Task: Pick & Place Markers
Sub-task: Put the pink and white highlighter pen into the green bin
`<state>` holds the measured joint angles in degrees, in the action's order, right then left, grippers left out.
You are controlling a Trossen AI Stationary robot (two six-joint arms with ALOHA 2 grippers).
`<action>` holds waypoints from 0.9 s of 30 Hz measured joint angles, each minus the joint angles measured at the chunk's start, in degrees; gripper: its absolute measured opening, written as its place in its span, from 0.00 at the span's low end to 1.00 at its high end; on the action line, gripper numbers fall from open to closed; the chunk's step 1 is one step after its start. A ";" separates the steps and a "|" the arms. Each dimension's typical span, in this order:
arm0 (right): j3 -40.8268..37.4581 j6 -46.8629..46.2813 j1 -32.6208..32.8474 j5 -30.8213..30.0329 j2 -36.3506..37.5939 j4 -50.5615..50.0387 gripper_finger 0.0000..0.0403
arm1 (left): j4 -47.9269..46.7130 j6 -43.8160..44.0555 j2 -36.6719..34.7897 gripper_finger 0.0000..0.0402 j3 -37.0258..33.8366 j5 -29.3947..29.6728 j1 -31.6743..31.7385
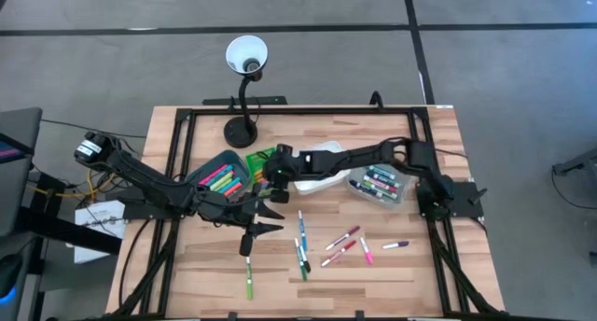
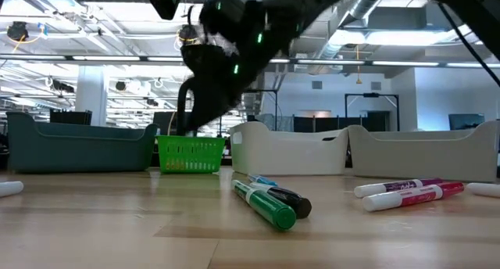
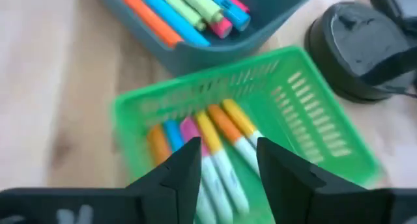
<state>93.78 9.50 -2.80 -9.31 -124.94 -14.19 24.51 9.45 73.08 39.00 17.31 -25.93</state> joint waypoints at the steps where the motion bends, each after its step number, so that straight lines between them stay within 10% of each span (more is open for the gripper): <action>1: 0.72 0.00 0.38 -0.01 1.58 -3.64 0.36 | 0.00 0.00 0.00 0.28 0.00 0.01 0.00; 12: 2.67 -17.36 8.53 -3.20 25.49 -46.74 0.34 | 0.00 0.02 0.02 0.28 0.00 -0.01 0.00; 17: -15.94 -27.48 16.41 -3.53 36.31 -40.92 0.32 | 0.02 0.67 0.02 0.28 0.00 0.00 0.00; 27: -41.83 -78.14 34.25 9.34 44.72 -36.40 0.32 | 0.00 1.48 0.02 0.28 0.00 -0.01 0.42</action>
<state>51.94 -68.64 31.45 0.04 -80.22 -50.58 24.52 10.93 73.10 39.00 17.30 -25.52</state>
